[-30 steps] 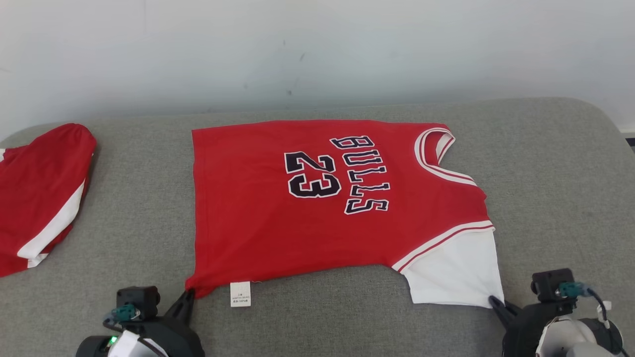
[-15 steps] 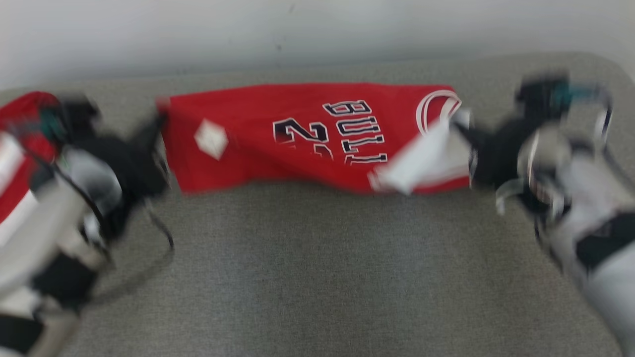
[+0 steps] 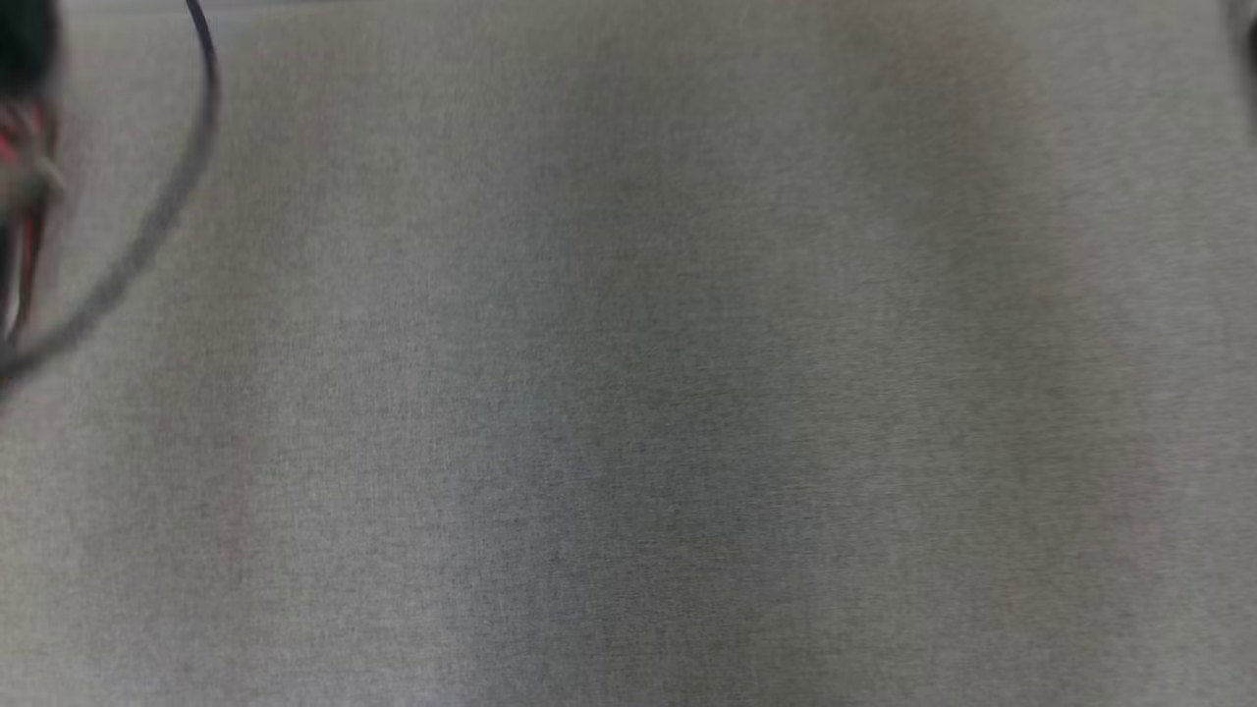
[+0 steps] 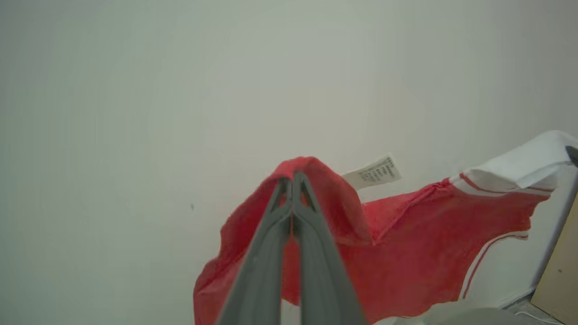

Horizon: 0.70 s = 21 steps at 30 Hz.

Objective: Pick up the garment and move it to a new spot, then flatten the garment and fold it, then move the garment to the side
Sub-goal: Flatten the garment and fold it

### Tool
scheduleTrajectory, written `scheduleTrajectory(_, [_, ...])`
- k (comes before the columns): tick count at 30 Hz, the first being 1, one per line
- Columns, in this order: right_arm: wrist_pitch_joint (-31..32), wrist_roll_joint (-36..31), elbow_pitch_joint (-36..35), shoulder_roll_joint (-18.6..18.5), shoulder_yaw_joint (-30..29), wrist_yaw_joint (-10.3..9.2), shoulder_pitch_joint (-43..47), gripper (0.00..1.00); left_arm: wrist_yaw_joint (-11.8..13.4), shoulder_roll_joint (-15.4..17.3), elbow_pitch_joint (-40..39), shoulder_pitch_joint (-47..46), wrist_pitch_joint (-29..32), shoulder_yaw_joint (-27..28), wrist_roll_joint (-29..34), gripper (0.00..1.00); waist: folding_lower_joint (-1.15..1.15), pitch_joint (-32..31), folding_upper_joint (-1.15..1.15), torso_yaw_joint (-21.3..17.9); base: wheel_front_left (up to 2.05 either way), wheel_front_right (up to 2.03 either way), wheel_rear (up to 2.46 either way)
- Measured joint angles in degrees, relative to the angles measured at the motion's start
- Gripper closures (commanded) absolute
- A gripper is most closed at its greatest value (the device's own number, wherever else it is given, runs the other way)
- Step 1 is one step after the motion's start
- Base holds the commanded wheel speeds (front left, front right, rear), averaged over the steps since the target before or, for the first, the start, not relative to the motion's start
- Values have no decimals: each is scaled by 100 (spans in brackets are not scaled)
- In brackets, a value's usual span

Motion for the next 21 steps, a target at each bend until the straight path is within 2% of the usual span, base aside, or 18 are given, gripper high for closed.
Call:
scheduleTrajectory(3, [-240, 75, 4, -152, 97, 276, 1432, 100, -44, -7, 93, 1236, -276, -24, -187, 100, 4, 120, 2, 108, 0, 0, 0])
scheduleTrajectory(5, [-326, 166, -9, -232, 148, 276, 2456, 100, -2, 29, 301, 2086, -333, -272, -181, 100, 4, 112, 2, 162, 0, 0, 0])
scheduleTrajectory(6, [-326, 166, -9, -232, 148, 276, 2456, 100, -2, 29, 301, 2086, -333, -272, -181, 100, 4, 112, 2, 162, 0, 0, 0])
scheduleTrajectory(10, [-717, 168, -92, -339, 275, 283, 3864, 100, -55, 65, 731, 3204, -575, -593, -116, 100, -2, -99, 0, 214, 0, 0, 0])
scheduleTrajectory(15, [-991, 198, 34, -514, 276, 300, 4749, 100, -42, -166, 914, 3873, -684, -766, -154, 100, -2, -438, 0, 157, 0, 0, 0])
scheduleTrajectory(21, [-1218, 264, 47, -560, 308, 344, 5634, 100, -21, -325, 1157, 4342, -758, -800, -316, 100, -2, -918, 0, 70, 0, 0, 0])
